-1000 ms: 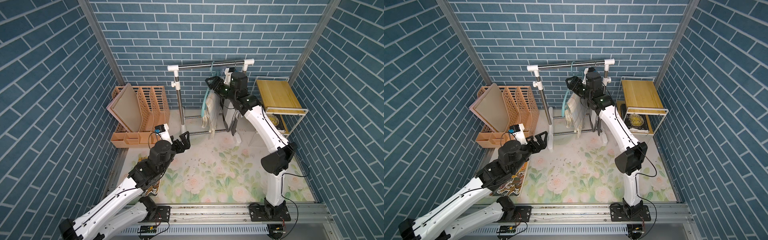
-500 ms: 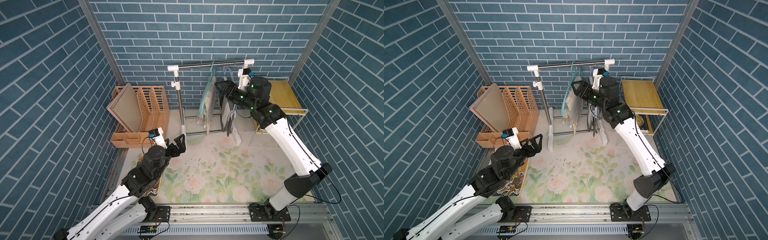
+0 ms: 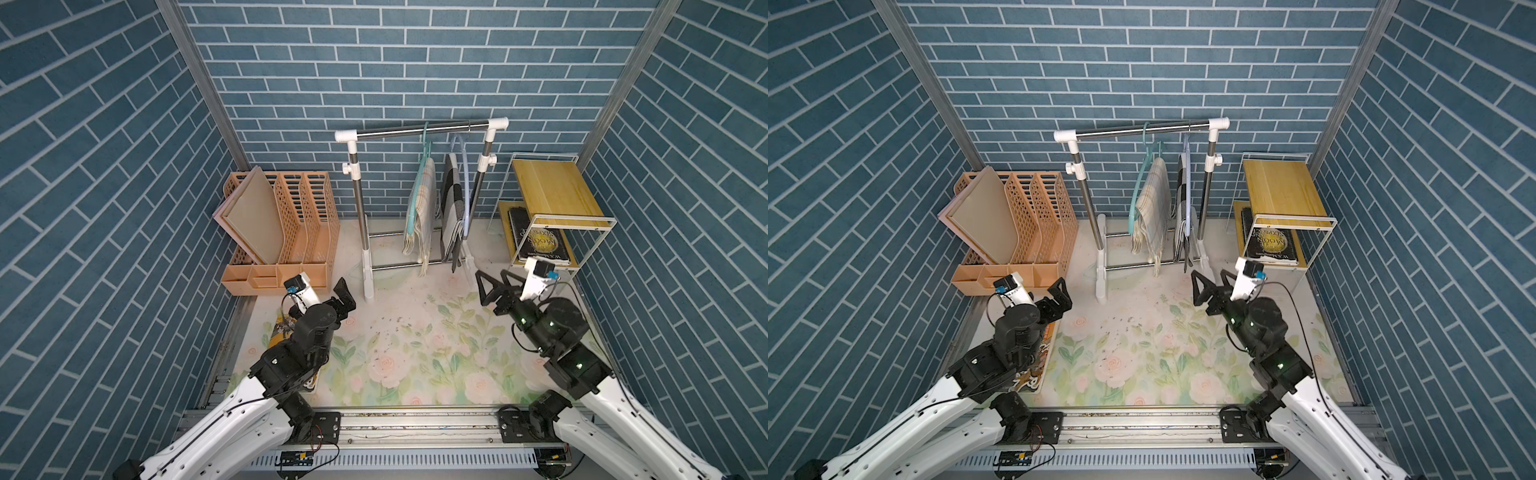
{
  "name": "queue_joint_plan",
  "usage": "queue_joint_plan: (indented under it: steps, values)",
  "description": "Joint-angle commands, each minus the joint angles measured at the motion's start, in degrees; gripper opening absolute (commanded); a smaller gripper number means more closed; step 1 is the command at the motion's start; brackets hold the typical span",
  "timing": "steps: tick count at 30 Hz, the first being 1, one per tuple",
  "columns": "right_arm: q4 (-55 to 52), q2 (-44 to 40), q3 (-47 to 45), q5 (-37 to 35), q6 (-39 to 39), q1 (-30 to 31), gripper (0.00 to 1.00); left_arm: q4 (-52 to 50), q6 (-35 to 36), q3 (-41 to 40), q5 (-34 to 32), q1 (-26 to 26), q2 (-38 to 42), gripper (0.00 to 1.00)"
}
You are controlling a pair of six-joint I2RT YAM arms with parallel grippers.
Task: Hang the scarf on the hanger
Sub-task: Reset both arms
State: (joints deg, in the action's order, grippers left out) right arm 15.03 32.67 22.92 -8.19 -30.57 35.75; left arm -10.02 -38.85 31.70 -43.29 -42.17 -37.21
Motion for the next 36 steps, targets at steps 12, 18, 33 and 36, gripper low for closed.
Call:
queue_joint_plan:
  steps: [12,18,33,36]
  values:
    - [36.2,8.6,-16.4,-20.4,39.7,-4.3,1.00,50.1,42.3,-21.7,6.1,12.7,-10.6,1.00]
    - [46.3,24.1,-17.7,-10.4,40.7,-16.6,1.00,68.4,43.1,-26.4,20.8,27.0,-22.9,1.00]
    - [74.1,54.2,-19.6,-0.2,34.1,-29.7,1.00,91.2,36.2,-23.3,25.4,38.3,-49.9,1.00]
    - [67.7,54.4,-15.6,-0.7,33.4,-30.1,1.00,89.7,35.1,-22.5,23.0,38.3,-49.7,1.00]
